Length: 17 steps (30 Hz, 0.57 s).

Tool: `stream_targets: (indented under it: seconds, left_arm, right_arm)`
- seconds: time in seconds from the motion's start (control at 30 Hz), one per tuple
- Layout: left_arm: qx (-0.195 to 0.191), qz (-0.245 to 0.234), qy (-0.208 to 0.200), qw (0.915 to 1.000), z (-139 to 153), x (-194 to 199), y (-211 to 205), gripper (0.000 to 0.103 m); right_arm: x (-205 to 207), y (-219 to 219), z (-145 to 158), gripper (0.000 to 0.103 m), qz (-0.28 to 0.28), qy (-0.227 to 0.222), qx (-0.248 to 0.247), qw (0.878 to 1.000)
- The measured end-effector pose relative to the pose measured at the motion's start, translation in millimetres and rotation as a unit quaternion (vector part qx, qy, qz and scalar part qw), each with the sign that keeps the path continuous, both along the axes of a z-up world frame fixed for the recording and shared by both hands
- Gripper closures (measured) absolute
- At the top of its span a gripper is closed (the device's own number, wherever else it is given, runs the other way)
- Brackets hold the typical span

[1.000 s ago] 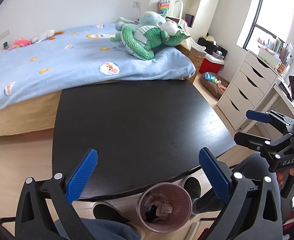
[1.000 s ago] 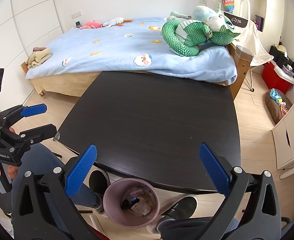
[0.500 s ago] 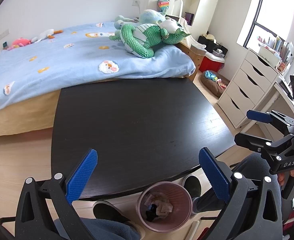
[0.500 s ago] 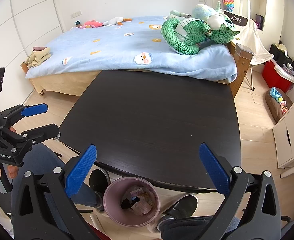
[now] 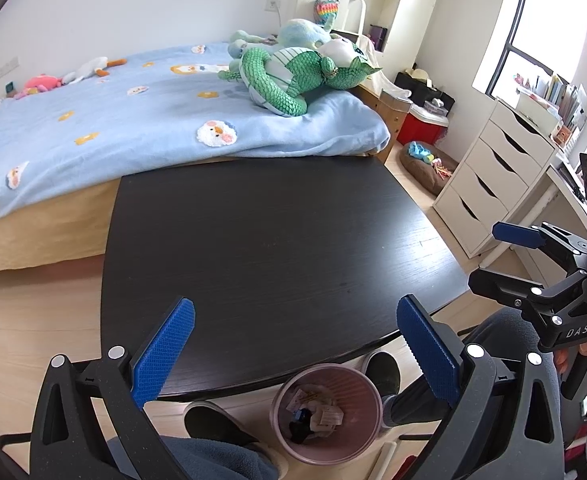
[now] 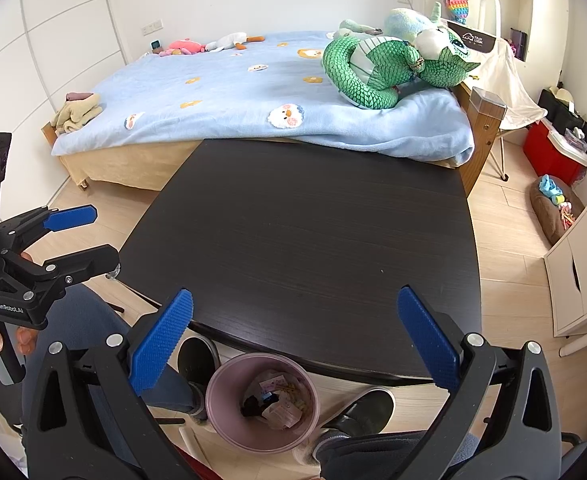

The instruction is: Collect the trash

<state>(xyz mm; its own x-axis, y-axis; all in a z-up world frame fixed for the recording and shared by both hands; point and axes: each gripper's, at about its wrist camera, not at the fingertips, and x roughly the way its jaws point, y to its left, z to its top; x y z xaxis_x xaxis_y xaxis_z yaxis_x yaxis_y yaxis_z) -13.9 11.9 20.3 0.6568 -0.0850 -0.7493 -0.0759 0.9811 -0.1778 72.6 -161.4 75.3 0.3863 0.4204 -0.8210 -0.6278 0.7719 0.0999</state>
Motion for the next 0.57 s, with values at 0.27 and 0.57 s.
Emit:
stream_targets:
  seconds: [0.27,0.57]
  left_arm:
    - [0.0,0.001,-0.001,1.0,1.2,0.4,-0.3,0.006]
    - [0.02,0.012,0.0,0.9997,5.8,2.8,-3.5,0.006]
  right_arm:
    - [-0.2,-0.6,-0.6,0.003,0.0,0.0,0.0,1.0]
    - [0.1,0.2,0.5,0.003,0.0,0.0,0.0,1.0]
